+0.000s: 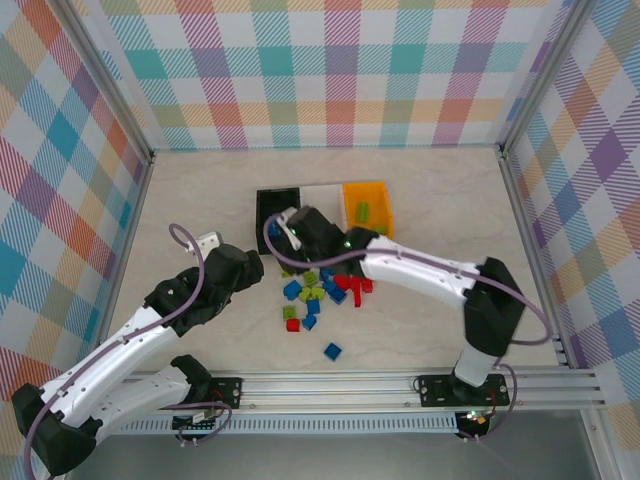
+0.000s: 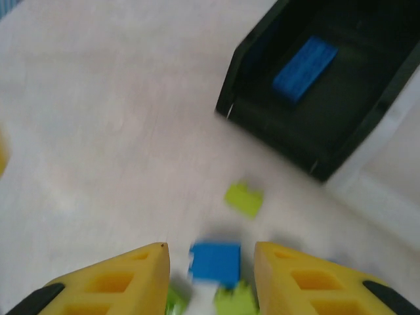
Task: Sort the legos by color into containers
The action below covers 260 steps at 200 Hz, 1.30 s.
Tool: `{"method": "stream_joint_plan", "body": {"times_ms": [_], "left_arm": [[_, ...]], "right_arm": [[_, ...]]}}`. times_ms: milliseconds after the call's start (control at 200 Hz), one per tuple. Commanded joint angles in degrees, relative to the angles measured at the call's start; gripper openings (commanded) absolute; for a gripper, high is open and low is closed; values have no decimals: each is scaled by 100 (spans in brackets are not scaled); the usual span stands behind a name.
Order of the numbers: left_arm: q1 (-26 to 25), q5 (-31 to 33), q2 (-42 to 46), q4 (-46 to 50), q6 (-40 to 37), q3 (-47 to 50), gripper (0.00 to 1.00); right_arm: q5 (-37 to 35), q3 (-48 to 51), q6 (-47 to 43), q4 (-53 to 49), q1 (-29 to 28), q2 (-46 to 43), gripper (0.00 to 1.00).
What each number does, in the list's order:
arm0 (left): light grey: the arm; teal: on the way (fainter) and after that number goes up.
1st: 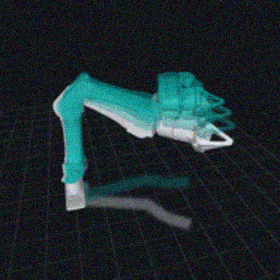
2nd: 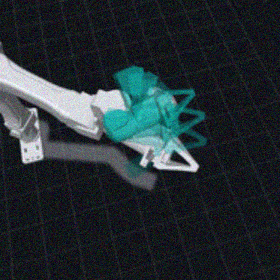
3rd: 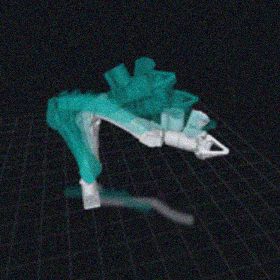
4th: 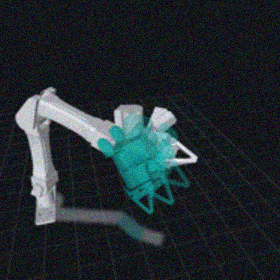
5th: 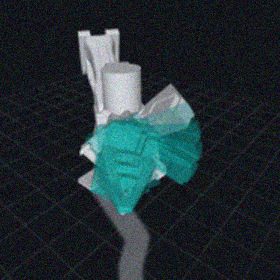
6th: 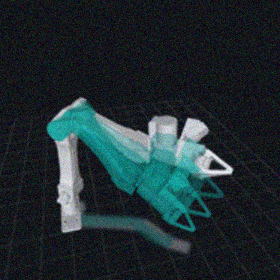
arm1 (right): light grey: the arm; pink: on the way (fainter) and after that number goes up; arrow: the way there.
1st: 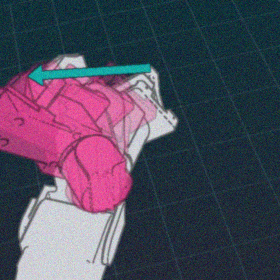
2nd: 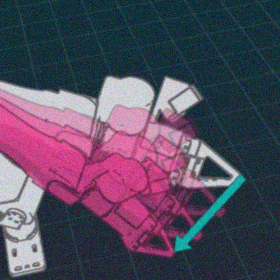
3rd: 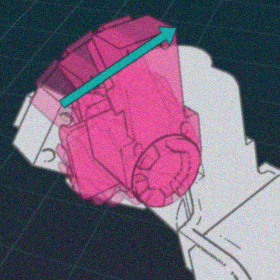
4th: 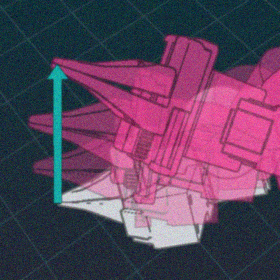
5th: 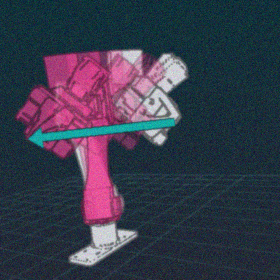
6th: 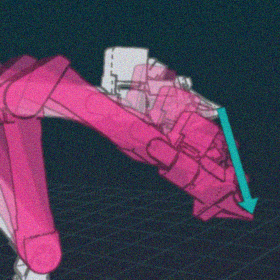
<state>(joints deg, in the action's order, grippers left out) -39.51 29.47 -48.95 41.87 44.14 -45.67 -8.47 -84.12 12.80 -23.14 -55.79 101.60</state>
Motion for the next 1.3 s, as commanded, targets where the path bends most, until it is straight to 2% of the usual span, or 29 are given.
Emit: {"method": "stream_joint_plan", "body": {"times_ms": [0,110,250,345,425,490,650,715,790,1005,1160,1295], "left_arm": [[58,-36,164,50,146,153,100],[66,-140,255,40,172,258,100],[70,-179,272,85,180,315,100],[66,-196,272,76,174,348,100],[66,-196,263,73,149,349,100],[66,-198,263,83,120,331,100],[66,-170,280,102,100,301,100],[67,-184,291,116,80,271,100],[66,-181,322,146,56,236,100],[74,-157,374,79,-22,235,100],[85,-128,265,-11,-85,214,100],[101,-100,189,-43,-102,154,100]], "right_arm": [[162,-888,-16,-189,314,928,40],[216,-1971,144,-502,572,1846,40],[192,-2798,330,-588,727,2594,43],[166,-3312,383,-725,751,2975,50],[179,-3620,422,-839,762,3155,62],[179,-3672,439,-791,762,3143,67],[138,-3580,449,-739,771,2824,70],[138,-3205,478,-679,771,2486,70],[385,-2340,462,-434,754,1830,70],[1107,695,371,-493,508,-352,77],[1225,2127,308,-1107,-112,-1223,78],[1116,2744,506,-1286,-709,-1526,79]]}}
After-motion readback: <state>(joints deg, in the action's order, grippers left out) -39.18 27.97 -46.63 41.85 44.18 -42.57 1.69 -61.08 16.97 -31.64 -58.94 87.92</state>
